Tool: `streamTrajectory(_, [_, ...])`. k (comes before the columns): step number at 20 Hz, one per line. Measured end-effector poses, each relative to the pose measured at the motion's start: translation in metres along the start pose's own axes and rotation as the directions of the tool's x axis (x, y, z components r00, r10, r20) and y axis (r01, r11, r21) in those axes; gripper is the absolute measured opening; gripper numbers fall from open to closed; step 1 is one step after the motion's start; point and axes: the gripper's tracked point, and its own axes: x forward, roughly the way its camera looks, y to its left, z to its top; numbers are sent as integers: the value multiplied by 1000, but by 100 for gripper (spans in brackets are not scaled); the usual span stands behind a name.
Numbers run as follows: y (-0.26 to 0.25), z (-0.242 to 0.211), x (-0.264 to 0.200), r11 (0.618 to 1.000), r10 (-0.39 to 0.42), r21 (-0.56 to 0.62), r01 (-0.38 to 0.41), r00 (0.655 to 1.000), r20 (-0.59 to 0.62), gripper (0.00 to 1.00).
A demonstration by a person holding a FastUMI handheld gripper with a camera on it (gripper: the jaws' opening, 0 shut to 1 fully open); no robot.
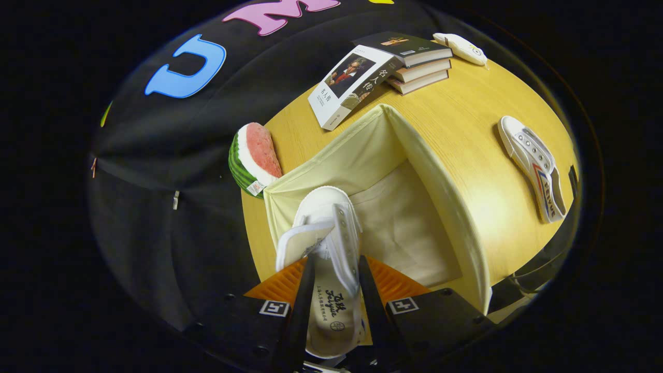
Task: Open the storage box then place both shoes into the box .Put the left shoe in first, then the right shoe, with the right side of both shoes facing outward in a uniform manner.
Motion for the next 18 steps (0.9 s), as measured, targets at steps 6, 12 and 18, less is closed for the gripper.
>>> streamTrajectory(6, [12, 19, -27, 990, 133, -55, -131, 990, 36, 98])
streamTrajectory(12, [6, 32, -66, 955, 212, -232, -183, 972, 106, 98])
streamTrajectory(18, [-61, 74, -126, 914, 224, -390, -114, 942, 250, 98])
